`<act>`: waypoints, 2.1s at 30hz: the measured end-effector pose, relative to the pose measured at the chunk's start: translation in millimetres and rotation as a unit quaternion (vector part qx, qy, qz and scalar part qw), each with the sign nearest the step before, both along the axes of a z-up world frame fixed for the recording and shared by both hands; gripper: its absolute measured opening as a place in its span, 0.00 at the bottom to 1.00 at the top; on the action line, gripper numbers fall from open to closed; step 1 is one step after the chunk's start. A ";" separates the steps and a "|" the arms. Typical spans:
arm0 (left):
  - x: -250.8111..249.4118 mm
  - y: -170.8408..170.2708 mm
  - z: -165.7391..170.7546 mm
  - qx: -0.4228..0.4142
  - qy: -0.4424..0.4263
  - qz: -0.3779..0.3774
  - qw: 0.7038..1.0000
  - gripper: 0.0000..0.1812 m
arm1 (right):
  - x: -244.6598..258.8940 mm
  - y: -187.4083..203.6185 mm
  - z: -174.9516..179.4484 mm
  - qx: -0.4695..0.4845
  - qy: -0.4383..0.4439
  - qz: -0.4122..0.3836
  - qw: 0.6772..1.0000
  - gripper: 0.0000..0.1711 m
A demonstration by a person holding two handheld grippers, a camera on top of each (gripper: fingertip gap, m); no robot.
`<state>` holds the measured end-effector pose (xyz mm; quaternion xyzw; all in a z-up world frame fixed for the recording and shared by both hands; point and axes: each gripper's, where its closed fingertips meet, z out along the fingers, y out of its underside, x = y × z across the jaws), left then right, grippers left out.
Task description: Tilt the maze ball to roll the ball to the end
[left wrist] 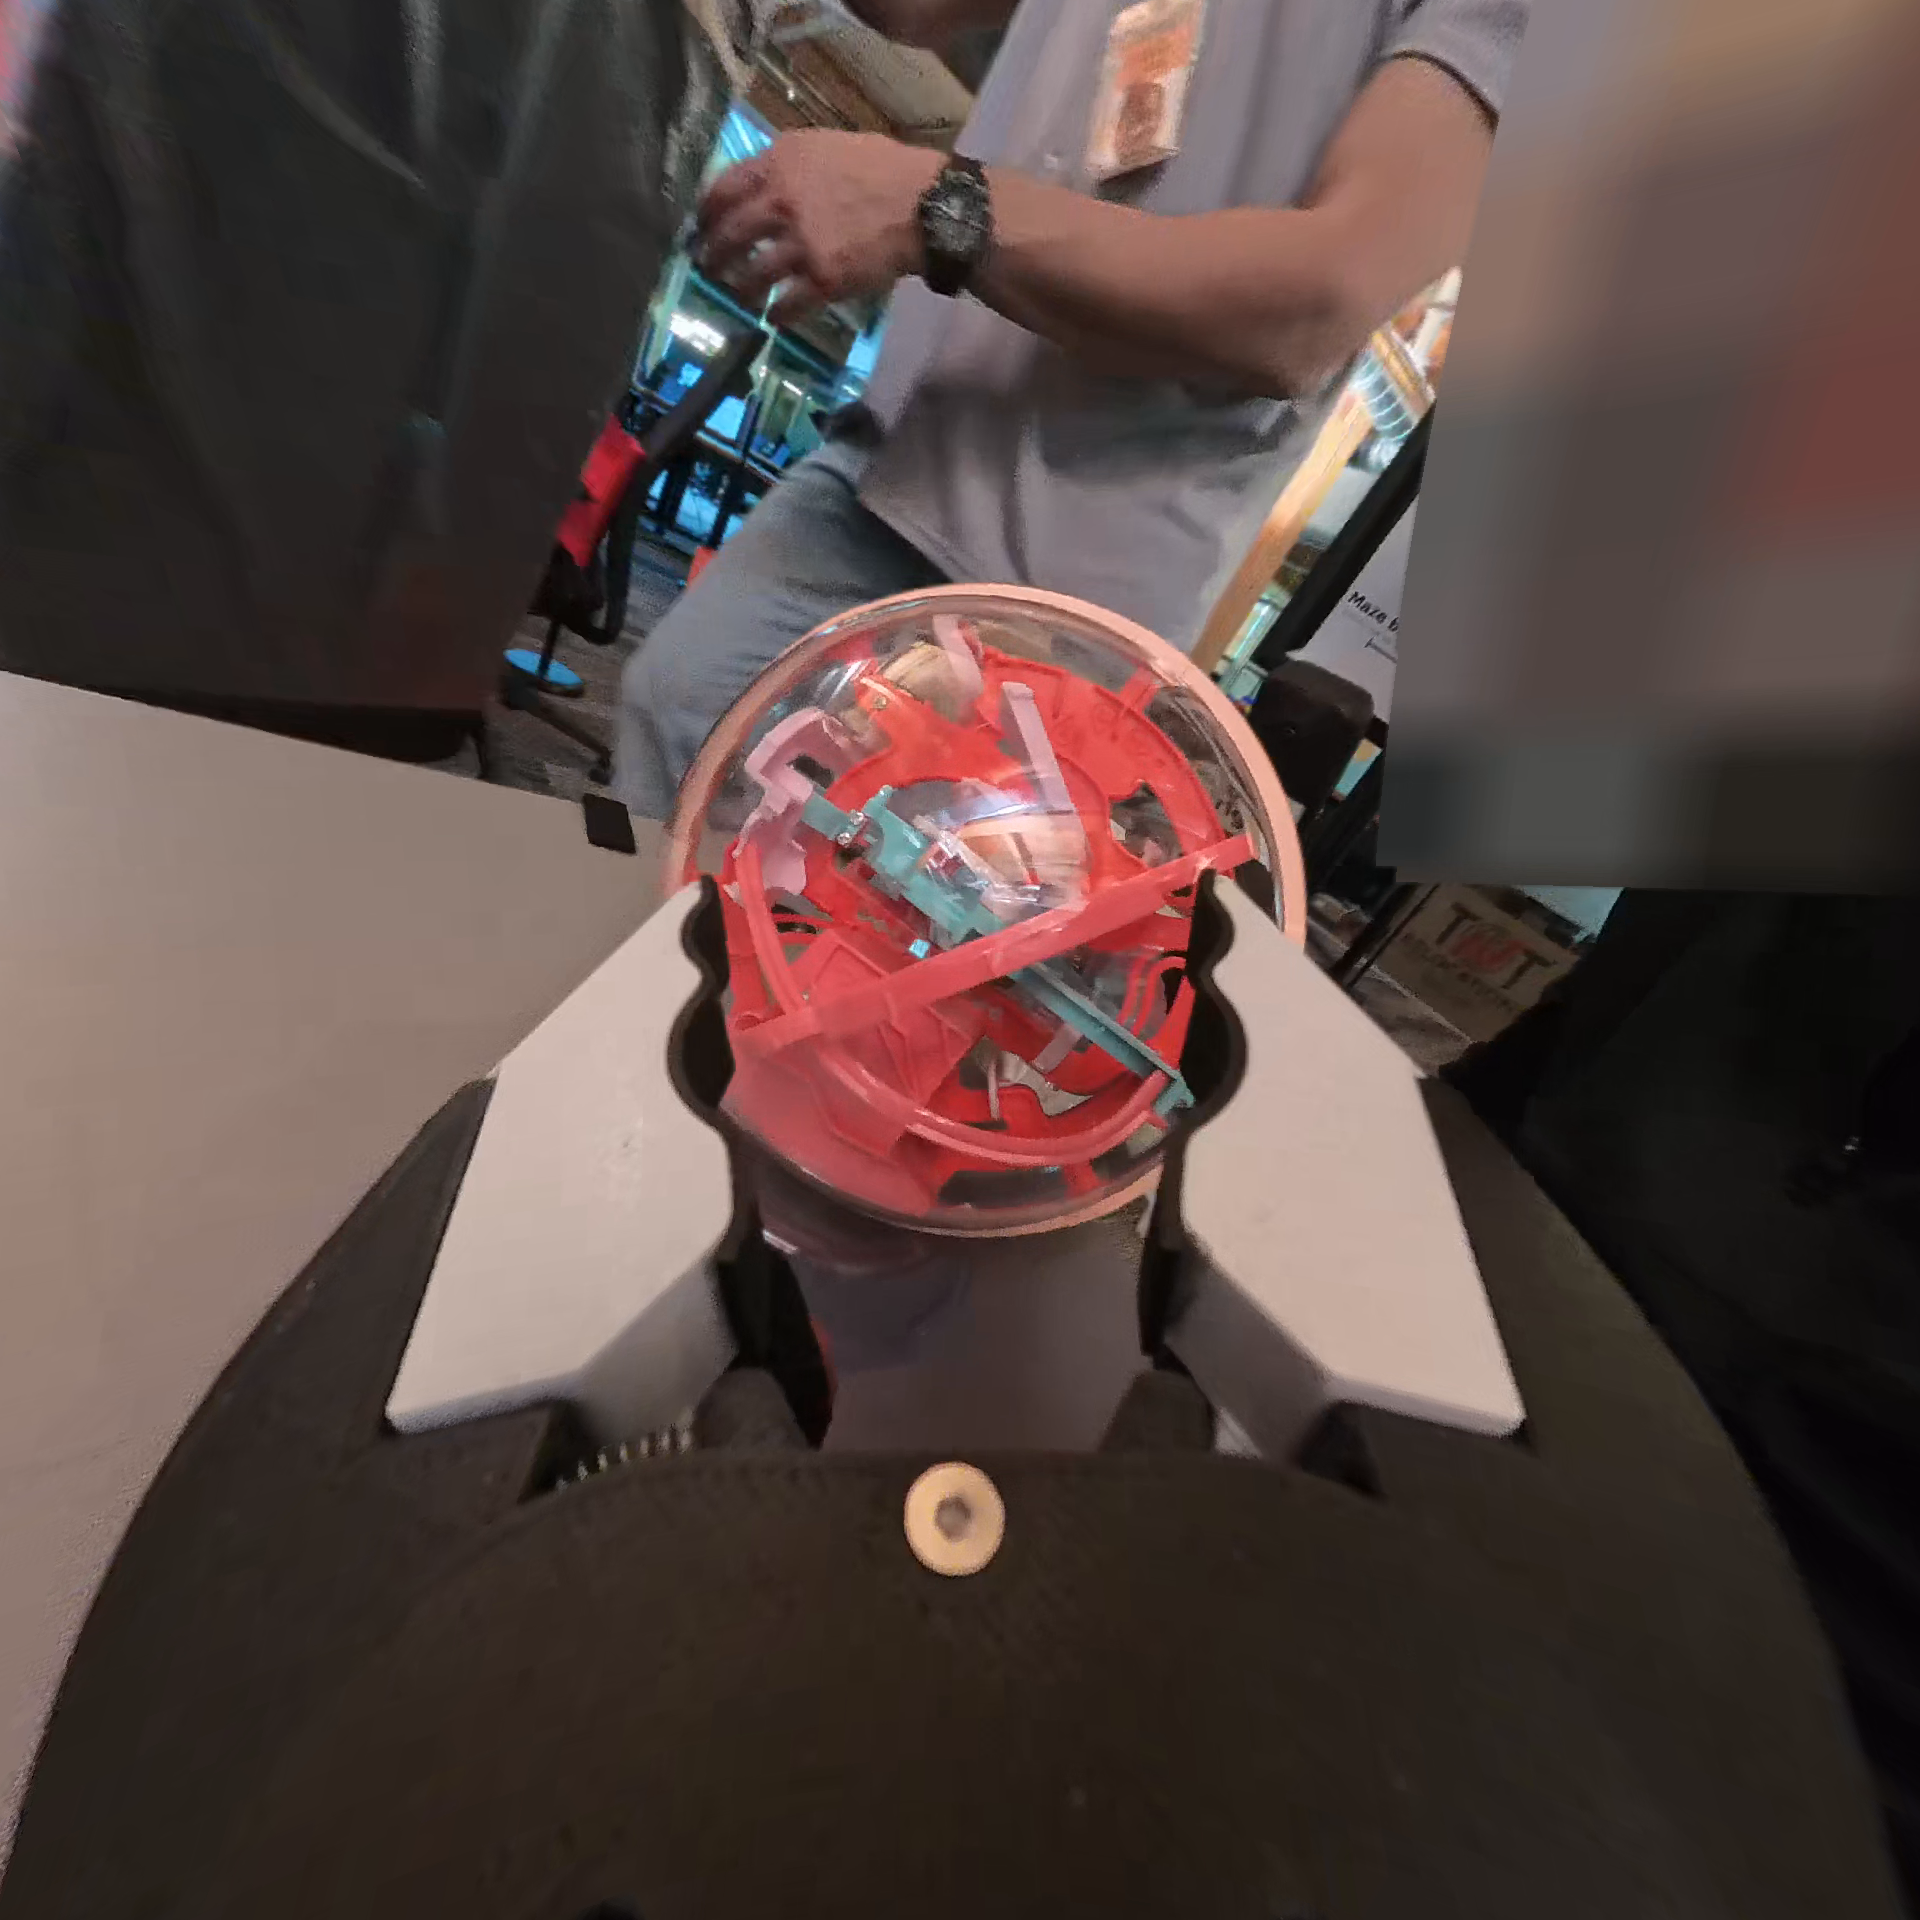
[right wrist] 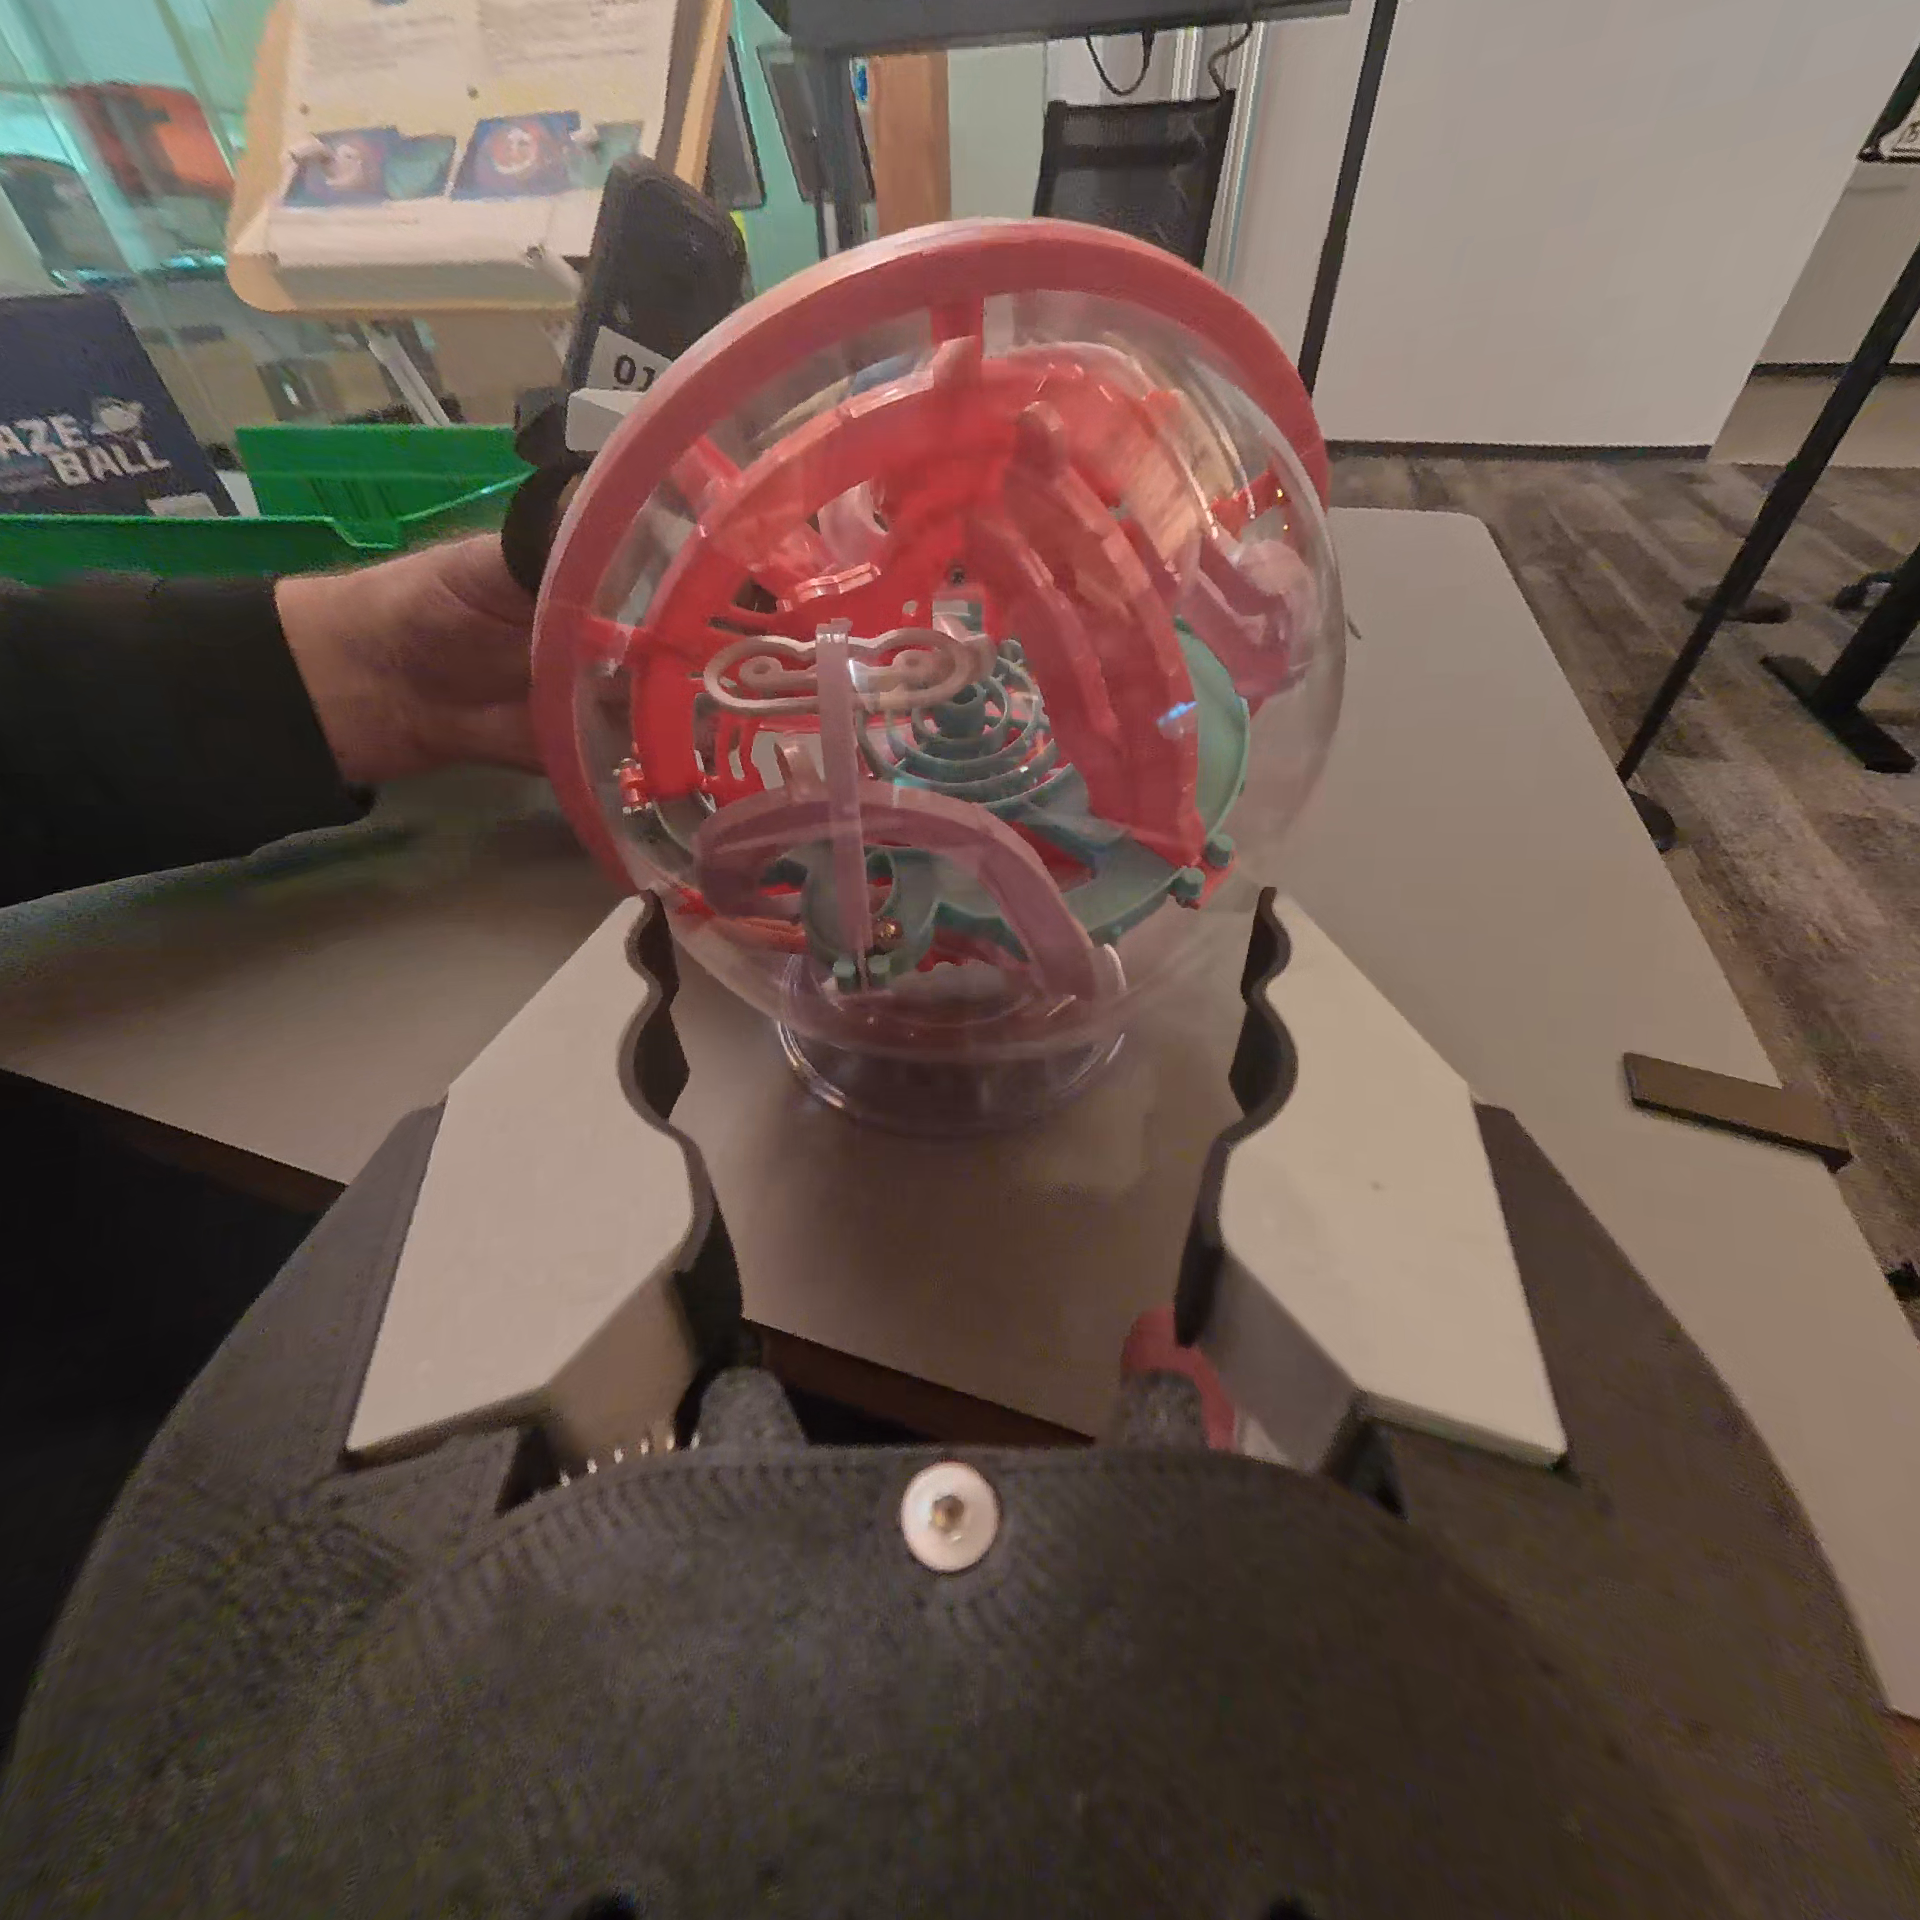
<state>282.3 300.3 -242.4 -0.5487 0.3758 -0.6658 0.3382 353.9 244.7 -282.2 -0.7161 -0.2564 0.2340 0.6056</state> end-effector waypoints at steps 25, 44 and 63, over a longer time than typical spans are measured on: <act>-6.5 22.6 -0.5 -0.074 -0.019 -0.003 0.997 0.24 | 8.6 -0.8 15.0 -0.056 0.002 -0.020 0.998 0.53; -3.4 -3.8 13.0 0.099 0.043 0.063 0.992 0.67 | 18.4 4.0 -0.9 -0.071 0.029 -0.009 0.997 0.53; 39.2 -8.3 -36.2 0.215 0.240 0.089 0.942 0.80 | 15.9 25.8 -6.4 -0.050 0.051 0.106 0.992 0.60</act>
